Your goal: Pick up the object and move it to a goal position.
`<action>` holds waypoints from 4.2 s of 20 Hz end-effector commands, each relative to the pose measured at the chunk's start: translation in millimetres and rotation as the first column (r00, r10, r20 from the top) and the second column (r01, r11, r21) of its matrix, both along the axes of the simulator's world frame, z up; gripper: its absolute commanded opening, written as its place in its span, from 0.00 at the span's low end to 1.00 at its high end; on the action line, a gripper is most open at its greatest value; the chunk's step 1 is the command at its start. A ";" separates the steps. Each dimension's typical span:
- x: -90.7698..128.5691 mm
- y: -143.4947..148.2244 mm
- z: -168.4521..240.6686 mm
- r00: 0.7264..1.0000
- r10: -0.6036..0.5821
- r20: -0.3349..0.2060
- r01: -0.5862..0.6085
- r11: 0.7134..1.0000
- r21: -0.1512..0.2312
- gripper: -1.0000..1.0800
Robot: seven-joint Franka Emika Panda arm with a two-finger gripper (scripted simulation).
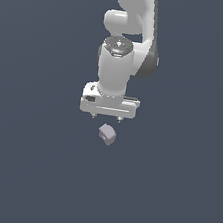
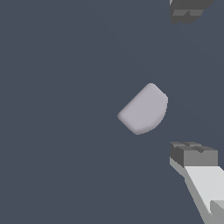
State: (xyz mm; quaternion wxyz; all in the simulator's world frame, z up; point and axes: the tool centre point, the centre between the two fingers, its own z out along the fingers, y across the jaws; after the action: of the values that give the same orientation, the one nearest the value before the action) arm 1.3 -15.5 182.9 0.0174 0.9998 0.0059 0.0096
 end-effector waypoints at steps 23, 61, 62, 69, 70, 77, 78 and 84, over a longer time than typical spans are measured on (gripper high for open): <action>-0.2 11.1 -3.1 0.992 0.128 -0.012 -0.129 0.991 -0.021 0.96; -8.6 16.7 -78.0 0.697 0.716 -0.019 -0.716 0.698 0.035 0.96; -8.6 16.5 -77.7 0.700 0.713 -0.020 -0.713 0.701 0.035 0.96; -9.2 16.8 -96.4 0.699 0.715 -0.020 -0.714 0.699 0.035 0.96; -9.4 16.5 -102.0 0.699 0.715 -0.020 -0.714 0.699 0.035 0.96; -9.2 16.6 -127.2 0.697 0.716 -0.019 -0.716 0.698 0.035 0.96; -8.9 16.6 -127.9 0.697 0.716 -0.019 -0.716 0.698 0.035 0.96; -8.8 16.6 -128.1 0.697 0.716 -0.019 -0.716 0.698 0.035 0.00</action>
State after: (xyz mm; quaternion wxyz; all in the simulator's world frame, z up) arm -7.4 0.5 55.6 0.0002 0.9192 0.3939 0.0002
